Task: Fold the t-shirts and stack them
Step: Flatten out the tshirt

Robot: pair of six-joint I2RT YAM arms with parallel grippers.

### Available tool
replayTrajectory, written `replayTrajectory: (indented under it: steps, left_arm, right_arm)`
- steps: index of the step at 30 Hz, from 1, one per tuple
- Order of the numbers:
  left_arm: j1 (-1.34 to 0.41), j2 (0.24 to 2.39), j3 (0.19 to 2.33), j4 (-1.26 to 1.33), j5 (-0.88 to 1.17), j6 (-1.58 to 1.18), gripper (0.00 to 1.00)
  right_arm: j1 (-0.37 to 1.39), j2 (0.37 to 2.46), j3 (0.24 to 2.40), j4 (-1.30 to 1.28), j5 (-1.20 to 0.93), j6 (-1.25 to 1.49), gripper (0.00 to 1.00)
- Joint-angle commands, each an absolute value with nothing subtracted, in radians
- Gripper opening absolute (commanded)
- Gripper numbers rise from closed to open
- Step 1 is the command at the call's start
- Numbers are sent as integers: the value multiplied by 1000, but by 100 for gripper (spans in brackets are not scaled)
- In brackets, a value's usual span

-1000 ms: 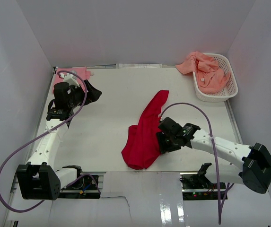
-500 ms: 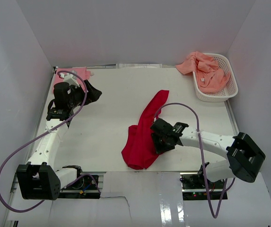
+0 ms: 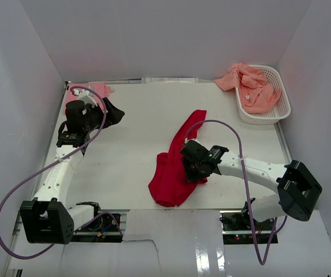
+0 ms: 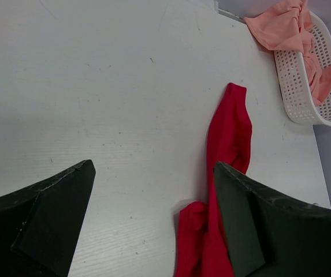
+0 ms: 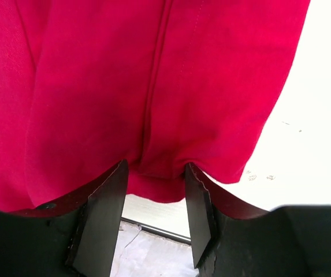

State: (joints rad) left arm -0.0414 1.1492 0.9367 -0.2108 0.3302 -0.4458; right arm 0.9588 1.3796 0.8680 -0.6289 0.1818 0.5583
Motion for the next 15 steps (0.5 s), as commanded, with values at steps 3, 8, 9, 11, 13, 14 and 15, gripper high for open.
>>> replayTrajectory:
  steps: [3, 8, 9, 11, 13, 14, 15]
  left_arm:
    - [-44, 1140, 962, -215, 348, -443, 94]
    - [-44, 1137, 962, -215, 347, -443, 94]
    - [-44, 1135, 962, -215, 347, -443, 94]
    - [-43, 1135, 960, -216, 347, -443, 94]
    - [-44, 1135, 960, -215, 347, -442, 94]
    - [-44, 1135, 962, -215, 348, -443, 94]
    - [-44, 1132, 962, -216, 348, -442, 94]
  right_arm:
    - [966, 1397, 914, -647, 218, 543, 49]
    - [973, 1404, 910, -664, 236, 554, 51]
    - [971, 1405, 911, -676, 259, 563, 54]
    - [976, 1404, 922, -725, 291, 575, 55]
    - [980, 1390, 925, -741, 308, 577, 56]
    - [980, 1384, 920, -739, 305, 577, 56]
    - [980, 1376, 917, -732, 282, 572, 56]
